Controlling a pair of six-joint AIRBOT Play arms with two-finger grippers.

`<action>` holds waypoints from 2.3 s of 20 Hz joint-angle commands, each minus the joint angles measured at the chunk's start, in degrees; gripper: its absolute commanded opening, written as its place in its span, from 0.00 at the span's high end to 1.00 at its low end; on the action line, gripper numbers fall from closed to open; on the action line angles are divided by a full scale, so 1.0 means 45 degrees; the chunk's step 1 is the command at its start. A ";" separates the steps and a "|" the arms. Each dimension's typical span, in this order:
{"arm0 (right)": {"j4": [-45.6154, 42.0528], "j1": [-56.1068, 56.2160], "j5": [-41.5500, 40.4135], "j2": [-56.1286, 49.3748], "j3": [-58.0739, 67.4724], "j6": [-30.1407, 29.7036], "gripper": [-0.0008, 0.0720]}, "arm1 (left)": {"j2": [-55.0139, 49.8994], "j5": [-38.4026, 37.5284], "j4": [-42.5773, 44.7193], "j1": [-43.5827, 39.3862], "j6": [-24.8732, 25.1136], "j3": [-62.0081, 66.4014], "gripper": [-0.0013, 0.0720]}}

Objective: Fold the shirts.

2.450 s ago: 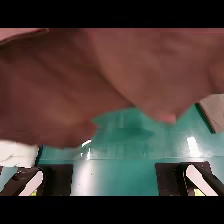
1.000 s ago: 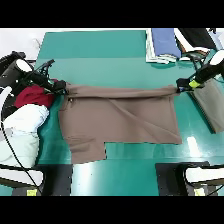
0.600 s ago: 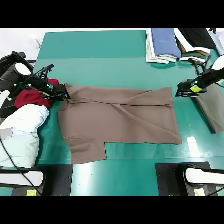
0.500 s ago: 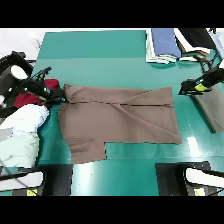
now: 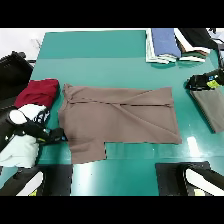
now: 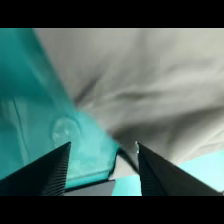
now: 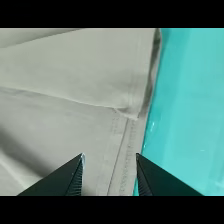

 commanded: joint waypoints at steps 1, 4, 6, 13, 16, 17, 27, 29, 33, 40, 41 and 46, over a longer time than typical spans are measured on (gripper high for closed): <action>0.0005 0.0272 0.0102 0.0233 0.0000 0.0000 0.46 | 0.0607 0.0792 -0.1297 0.0005 -0.0049 -0.1632 0.32; 0.0005 0.0262 0.0199 0.0233 -0.0005 0.0005 0.46 | 0.0607 0.1715 -0.2569 0.0005 0.0170 -0.1889 0.32; 0.0005 0.0262 0.0486 0.0233 -0.0005 0.0005 0.46 | 0.0607 0.2055 -0.3191 0.0005 0.0262 -0.1894 0.32; -0.0049 -0.0680 0.1297 0.0738 -0.1535 -0.0005 0.46 | 0.0607 0.1695 -0.3546 0.0005 0.1316 -0.1360 0.95; -0.0131 -0.2769 0.1321 0.1540 -0.4736 -0.0413 0.45 | 0.0607 0.1506 -0.3517 0.0005 0.1608 -0.0345 0.95; -0.0102 -0.3687 0.1282 0.1719 -0.5931 -0.0486 0.26 | 0.0607 0.1506 -0.3517 0.0005 0.1608 -0.0136 0.95; 0.2011 -0.5047 -0.0078 0.0457 -0.9996 -0.2045 0.21 | 0.0607 0.1642 -0.3366 0.0005 0.1603 0.0039 0.95; 0.2011 -0.4323 -0.0525 0.0107 -0.9996 -0.2035 0.31 | 0.0607 0.1642 -0.3366 0.0005 0.1603 0.0039 0.95; 0.1875 -0.3293 -0.1039 -0.0044 -0.9967 -0.2064 0.95 | 0.0612 0.1030 -0.2535 0.0005 0.1797 0.0573 0.95; 0.0408 -0.3094 0.0214 0.3342 -0.9967 -0.2006 0.97 | 0.2380 -0.0345 -0.1588 0.0005 0.0937 0.1044 0.95; 0.0175 -0.3094 0.0559 0.3759 -0.9972 -0.1880 0.97 | 0.2890 -0.0748 -0.1583 0.0005 0.0748 0.1044 0.95; -0.0131 -0.3094 0.1530 0.5756 -0.9534 -0.1253 0.97 | 0.4439 -0.2900 -0.1588 0.0005 0.0000 0.1253 0.95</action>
